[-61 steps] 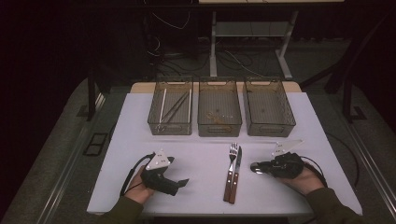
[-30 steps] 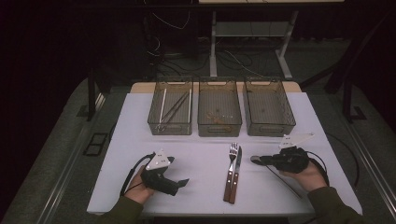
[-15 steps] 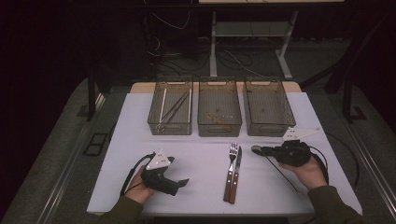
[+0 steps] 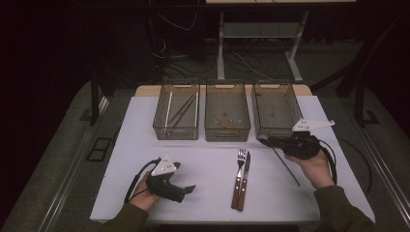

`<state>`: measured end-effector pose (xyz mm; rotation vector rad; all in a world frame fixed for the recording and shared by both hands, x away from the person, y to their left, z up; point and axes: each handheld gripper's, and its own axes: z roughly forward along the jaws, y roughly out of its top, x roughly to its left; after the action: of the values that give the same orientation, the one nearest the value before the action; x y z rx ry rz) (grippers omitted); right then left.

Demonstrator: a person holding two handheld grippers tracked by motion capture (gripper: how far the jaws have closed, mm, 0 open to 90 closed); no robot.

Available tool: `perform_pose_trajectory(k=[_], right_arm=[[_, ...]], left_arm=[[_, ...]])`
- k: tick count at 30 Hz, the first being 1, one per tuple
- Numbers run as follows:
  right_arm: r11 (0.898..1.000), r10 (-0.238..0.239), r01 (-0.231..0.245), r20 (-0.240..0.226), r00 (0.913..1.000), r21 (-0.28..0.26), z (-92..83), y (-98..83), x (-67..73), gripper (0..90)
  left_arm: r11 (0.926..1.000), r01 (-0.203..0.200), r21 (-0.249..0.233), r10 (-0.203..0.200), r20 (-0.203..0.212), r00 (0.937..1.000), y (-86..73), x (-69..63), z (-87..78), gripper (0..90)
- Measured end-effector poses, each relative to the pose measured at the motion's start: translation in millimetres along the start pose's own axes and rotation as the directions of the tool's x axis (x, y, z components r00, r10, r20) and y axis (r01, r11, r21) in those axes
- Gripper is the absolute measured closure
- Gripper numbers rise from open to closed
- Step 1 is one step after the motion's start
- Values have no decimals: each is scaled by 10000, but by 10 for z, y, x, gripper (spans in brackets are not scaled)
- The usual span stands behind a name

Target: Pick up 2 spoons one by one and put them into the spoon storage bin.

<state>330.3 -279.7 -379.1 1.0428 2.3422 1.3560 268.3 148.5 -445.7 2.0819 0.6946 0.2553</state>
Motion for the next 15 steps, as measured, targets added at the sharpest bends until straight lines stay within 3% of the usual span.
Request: perform_pose_trajectory(k=[15], right_arm=[[9964,265,-217,581,9980,-817,228,467,-87,890]], left_arm=[[10000,70,-62,-70,6,10000,2,4,-12,36]])
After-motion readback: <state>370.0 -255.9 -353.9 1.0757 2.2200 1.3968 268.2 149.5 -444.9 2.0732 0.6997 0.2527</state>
